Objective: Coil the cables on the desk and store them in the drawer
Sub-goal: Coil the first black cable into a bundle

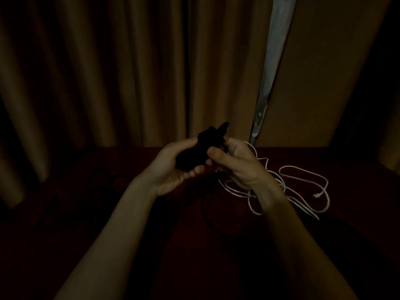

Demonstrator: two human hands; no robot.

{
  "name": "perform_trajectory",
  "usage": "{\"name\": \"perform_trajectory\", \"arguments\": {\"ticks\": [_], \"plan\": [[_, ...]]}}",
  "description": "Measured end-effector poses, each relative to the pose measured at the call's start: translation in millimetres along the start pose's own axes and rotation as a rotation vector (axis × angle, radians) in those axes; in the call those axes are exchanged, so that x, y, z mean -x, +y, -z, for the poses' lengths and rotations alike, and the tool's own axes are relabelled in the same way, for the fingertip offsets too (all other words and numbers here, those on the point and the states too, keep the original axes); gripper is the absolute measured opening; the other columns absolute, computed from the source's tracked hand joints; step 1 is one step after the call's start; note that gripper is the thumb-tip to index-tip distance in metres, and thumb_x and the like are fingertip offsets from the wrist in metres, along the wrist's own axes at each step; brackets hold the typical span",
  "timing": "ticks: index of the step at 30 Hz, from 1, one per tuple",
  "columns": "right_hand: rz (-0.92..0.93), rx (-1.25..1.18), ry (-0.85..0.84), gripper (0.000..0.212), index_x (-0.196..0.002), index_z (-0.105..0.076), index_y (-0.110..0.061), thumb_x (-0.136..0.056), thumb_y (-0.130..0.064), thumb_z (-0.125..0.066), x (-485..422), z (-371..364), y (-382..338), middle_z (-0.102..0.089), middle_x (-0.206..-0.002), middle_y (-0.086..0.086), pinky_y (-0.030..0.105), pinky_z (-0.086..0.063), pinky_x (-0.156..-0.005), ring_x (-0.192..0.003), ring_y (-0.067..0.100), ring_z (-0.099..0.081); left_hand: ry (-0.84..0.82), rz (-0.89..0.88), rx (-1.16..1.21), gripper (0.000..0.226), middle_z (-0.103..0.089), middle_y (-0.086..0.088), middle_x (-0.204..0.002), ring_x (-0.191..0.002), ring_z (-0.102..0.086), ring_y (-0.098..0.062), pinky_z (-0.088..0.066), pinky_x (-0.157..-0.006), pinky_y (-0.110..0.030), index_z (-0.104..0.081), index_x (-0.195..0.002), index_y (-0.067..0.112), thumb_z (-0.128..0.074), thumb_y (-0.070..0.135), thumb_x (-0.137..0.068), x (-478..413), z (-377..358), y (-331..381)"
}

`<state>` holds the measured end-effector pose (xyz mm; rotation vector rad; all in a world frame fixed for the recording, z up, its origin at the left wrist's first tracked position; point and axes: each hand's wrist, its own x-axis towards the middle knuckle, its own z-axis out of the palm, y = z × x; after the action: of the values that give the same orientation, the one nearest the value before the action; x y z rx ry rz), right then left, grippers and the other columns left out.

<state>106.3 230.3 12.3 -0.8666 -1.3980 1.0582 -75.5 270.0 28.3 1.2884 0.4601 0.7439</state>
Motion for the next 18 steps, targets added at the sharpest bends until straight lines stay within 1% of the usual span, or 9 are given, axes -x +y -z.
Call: {"name": "perform_trajectory", "arguments": {"ticks": [2,5,7,9,10,12,14,16,18], "plan": [[0.014,0.029,0.092,0.027,-0.097,-0.063,-0.007,-0.084,-0.03,-0.07,-4.8,-3.8,5.4,-0.062,-0.065,-0.007,0.014,-0.042,-0.05,-0.055,0.001,-0.058,0.075,-0.009,-0.076,0.043,-0.07,-0.014,-0.092,-0.066,-0.063,-0.017,-0.049,-0.052,-0.02,-0.064,-0.122,0.004,-0.053,0.036,-0.096,-6.6,4.3,-1.4],[0.066,0.142,0.213,0.052,-0.097,-0.063,0.006,-0.08,-0.043,-0.069,-12.0,-8.0,8.1,-0.055,-0.057,-0.008,0.016,-0.033,-0.043,-0.044,0.001,-0.047,0.168,-0.152,-0.299,0.032,-0.067,-0.016,-0.115,-0.08,-0.071,-0.02,-0.055,-0.063,-0.025,-0.058,-0.126,0.007,-0.064,0.016,-0.096,-10.4,12.1,-4.6],[0.1,0.171,0.26,0.044,-0.091,-0.066,-0.002,-0.08,-0.044,-0.07,-15.9,-8.3,3.2,-0.067,-0.061,-0.007,0.018,-0.046,-0.052,-0.055,0.003,-0.064,0.188,-0.328,-0.568,0.046,-0.065,-0.007,-0.118,-0.089,-0.071,-0.008,-0.054,-0.072,-0.019,-0.057,-0.128,0.013,-0.076,0.009,-0.087,-12.0,12.2,-5.1],[0.113,0.183,0.312,0.052,-0.094,-0.071,-0.002,-0.076,-0.051,-0.074,-19.3,-11.9,-2.6,-0.078,-0.083,0.005,0.033,-0.057,-0.073,-0.081,0.019,-0.076,0.215,-0.506,-0.802,0.057,-0.065,0.007,-0.118,-0.101,-0.067,0.0,-0.051,-0.079,-0.012,-0.057,-0.131,0.018,-0.084,0.015,-0.081,-14.1,9.3,-6.2],[0.118,0.185,0.337,0.056,-0.092,-0.073,-0.001,-0.075,-0.054,-0.075,-20.7,-13.8,-4.5,-0.078,-0.086,0.01,0.039,-0.055,-0.076,-0.086,0.026,-0.076,0.244,-0.587,-0.884,0.059,-0.065,0.011,-0.118,-0.102,-0.066,0.001,-0.05,-0.08,-0.012,-0.057,-0.133,0.019,-0.084,0.018,-0.081,-15.5,8.6,-6.8],[0.128,0.171,0.376,0.051,-0.07,-0.066,-0.005,-0.075,-0.056,-0.074,-22.5,-17.2,-8.5,-0.072,-0.067,0.003,0.032,-0.052,-0.067,-0.068,0.019,-0.072,0.302,-0.733,-1.012,0.057,-0.067,0.01,-0.119,-0.103,-0.065,0.0,-0.05,-0.082,-0.013,-0.056,-0.136,0.017,-0.082,0.023,-0.085,-18.2,10.6,-8.3],[0.137,0.178,0.408,0.053,-0.055,-0.045,-0.016,-0.08,-0.053,-0.073,-22.6,-20.7,-10.7,-0.048,-0.047,-0.012,0.02,-0.039,-0.053,-0.047,0.004,-0.049,0.366,-0.85,-1.124,0.056,-0.065,0.004,-0.125,-0.107,-0.063,0.0,-0.047,-0.086,-0.01,-0.055,-0.139,0.012,-0.077,0.025,-0.089,-21.4,15.4,-12.1],[0.146,0.203,0.394,0.054,-0.055,-0.039,-0.02,-0.089,-0.045,-0.072,-23.4,-24.1,-10.3,-0.038,-0.045,-0.016,0.019,-0.032,-0.05,-0.046,0.002,-0.037,0.429,-0.874,-1.118,0.05,-0.066,0.004,-0.121,-0.101,-0.063,0.001,-0.048,-0.082,-0.009,-0.056,-0.137,0.011,-0.072,0.028,-0.093,-22.2,16.3,-15.9],[0.164,0.197,0.374,0.05,-0.058,-0.041,-0.019,-0.096,-0.038,-0.067,-24.4,-26.6,-10.8,-0.038,-0.046,-0.017,0.017,-0.03,-0.048,-0.046,0.001,-0.035,0.487,-0.831,-0.967,0.038,-0.069,0.01,-0.108,-0.092,-0.067,0.0,-0.053,-0.075,-0.014,-0.06,-0.131,0.017,-0.068,0.029,-0.096,-21.7,10.6,-18.6]]}}
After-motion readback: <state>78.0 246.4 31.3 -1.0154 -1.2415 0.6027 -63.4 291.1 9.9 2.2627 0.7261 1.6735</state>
